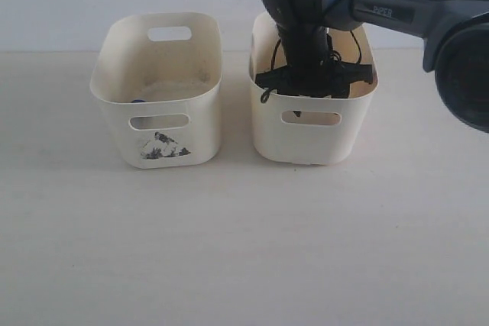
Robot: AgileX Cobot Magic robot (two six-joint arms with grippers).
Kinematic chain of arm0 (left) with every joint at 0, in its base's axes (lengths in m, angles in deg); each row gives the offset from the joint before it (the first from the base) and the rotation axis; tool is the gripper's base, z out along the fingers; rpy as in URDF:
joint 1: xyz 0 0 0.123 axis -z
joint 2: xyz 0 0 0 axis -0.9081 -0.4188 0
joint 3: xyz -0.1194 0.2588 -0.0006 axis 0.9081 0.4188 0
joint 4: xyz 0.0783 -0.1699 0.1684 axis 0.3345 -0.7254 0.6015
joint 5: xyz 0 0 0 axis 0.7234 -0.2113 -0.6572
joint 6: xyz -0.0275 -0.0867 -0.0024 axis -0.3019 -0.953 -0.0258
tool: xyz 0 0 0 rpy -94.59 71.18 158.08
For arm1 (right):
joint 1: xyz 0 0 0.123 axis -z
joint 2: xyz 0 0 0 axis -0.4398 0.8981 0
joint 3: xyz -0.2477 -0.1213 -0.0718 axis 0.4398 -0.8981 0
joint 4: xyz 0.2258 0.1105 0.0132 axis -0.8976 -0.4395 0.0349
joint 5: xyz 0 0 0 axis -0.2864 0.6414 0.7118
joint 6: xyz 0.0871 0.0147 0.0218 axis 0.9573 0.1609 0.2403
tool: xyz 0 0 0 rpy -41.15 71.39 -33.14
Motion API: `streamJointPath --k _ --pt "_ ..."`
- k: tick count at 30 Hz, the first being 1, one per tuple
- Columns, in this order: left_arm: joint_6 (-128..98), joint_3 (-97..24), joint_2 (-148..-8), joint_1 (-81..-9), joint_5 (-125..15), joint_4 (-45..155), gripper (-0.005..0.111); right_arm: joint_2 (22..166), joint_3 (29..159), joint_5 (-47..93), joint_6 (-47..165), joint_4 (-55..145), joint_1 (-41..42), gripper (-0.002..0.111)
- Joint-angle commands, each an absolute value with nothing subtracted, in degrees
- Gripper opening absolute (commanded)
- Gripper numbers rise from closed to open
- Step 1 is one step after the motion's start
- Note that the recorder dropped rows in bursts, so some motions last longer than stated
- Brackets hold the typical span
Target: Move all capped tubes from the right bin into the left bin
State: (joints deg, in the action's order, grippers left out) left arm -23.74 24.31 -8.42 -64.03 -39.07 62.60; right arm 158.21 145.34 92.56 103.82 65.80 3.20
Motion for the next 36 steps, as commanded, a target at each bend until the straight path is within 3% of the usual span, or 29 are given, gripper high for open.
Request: streamJointPath --k 1,25,27,31,36 --pt "-24.4 24.1 -8.3 -64.1 -39.9 62.2 0.004 157.9 145.4 92.5 104.0 66.7 3.2 0.059" --pt "-24.4 24.1 -8.3 -64.1 -39.9 62.2 0.004 165.7 145.4 92.3 102.6 64.0 3.2 0.059" --pt "-24.4 24.1 -8.3 -64.1 -39.9 62.2 0.004 165.8 145.4 91.9 102.6 64.0 3.2 0.046" --pt "-24.4 24.1 -8.3 -64.1 -39.9 62.2 0.004 165.8 145.4 91.5 98.9 63.7 3.2 0.0" --pt "-24.4 24.1 -8.3 -64.1 -39.9 62.2 0.004 164.2 145.4 91.1 98.9 63.9 3.2 0.0"
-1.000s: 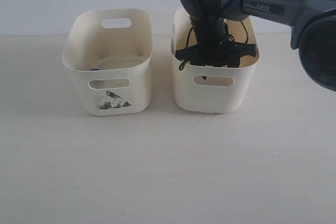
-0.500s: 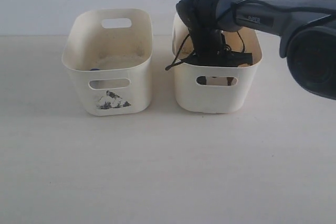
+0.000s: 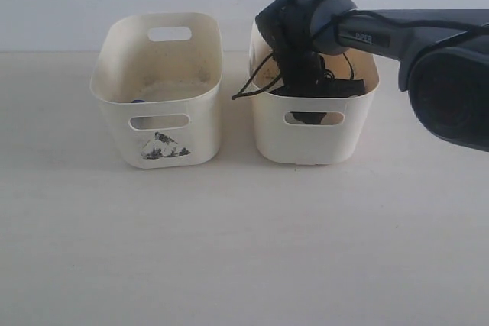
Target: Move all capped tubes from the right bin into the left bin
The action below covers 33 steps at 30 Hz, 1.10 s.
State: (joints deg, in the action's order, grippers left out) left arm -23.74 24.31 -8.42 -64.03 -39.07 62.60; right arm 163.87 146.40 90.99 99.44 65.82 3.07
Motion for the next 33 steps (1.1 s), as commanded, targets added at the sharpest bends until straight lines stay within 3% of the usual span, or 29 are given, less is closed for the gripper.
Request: streamJointPath --k 1,18,20,21,23,27,31,33 --pt "-24.4 24.1 -8.3 -64.1 -39.9 62.2 0.004 163.6 145.4 90.6 98.9 63.9 3.2 0.0" --pt "-24.4 24.1 -8.3 -64.1 -39.9 62.2 0.004 154.8 145.4 89.2 100.4 71.0 3.2 0.0" --pt "-24.4 24.1 -8.3 -64.1 -39.9 62.2 0.004 155.1 145.4 89.1 99.2 71.1 3.2 0.012" --pt "-24.4 24.1 -8.3 -64.1 -39.9 62.2 0.004 155.2 145.4 88.3 99.2 71.1 3.2 0.03" --pt "-24.4 24.1 -8.3 -64.1 -39.9 62.2 0.004 155.2 145.4 88.0 99.3 71.1 3.2 0.058" --pt "-24.4 24.1 -8.3 -64.1 -39.9 62.2 0.004 157.4 145.4 90.8 98.9 70.9 3.2 0.05" --pt "-24.4 24.1 -8.3 -64.1 -39.9 62.2 0.004 160.0 145.3 92.8 97.8 71.0 3.2 0.065" --pt "-24.4 24.1 -8.3 -64.1 -39.9 62.2 0.004 160.1 145.3 92.8 97.8 71.2 3.2 0.065"
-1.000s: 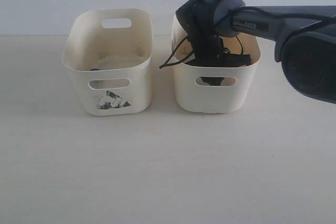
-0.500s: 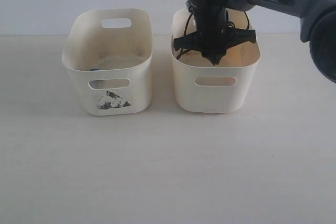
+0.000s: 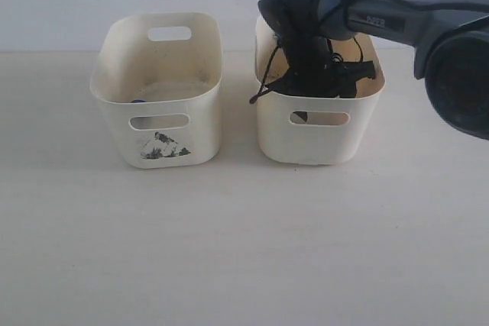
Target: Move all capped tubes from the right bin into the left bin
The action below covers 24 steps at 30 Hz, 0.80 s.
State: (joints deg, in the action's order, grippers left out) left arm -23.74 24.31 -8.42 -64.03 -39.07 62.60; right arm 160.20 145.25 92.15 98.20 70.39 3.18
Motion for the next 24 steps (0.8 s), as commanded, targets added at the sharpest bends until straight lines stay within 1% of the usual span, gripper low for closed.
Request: streamJointPath --k 1,13,24 --pt "-24.4 24.1 -8.3 -64.1 -39.9 62.2 0.004 160.1 145.3 92.8 97.8 71.3 3.2 0.065" --pt "-24.4 24.1 -8.3 -64.1 -39.9 62.2 0.004 163.6 145.3 92.8 98.1 70.2 3.2 0.065" --pt "-24.4 24.1 -8.3 -64.1 -39.9 62.2 0.004 165.5 145.4 91.3 96.5 63.3 3.2 0.065"
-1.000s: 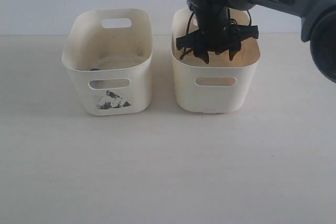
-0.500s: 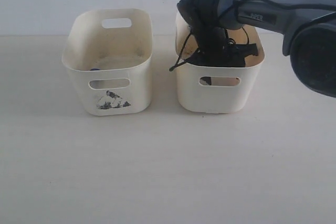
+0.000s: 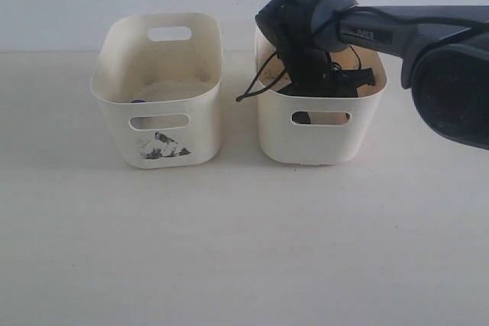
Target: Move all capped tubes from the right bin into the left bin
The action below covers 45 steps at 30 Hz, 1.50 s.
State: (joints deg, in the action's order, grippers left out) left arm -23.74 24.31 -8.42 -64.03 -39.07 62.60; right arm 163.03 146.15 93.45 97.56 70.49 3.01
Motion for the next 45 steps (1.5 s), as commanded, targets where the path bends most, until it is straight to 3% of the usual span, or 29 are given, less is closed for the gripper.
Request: streamJointPath --k 1,38,41,45 --pt "-24.4 24.1 -8.3 -64.1 -39.9 62.2 0.004 165.5 145.4 90.6 95.5 62.4 3.2 0.065" --pt "-24.4 24.1 -8.3 -64.1 -39.9 62.2 0.004 163.9 145.4 85.7 87.4 55.9 3.2 0.064" --pt "-24.4 24.1 -8.3 -64.1 -39.9 62.2 0.004 163.9 145.4 86.3 87.4 56.2 3.2 0.052" --pt "-24.4 24.1 -8.3 -64.1 -39.9 62.2 0.004 163.9 145.4 86.7 87.4 56.3 3.2 0.013"
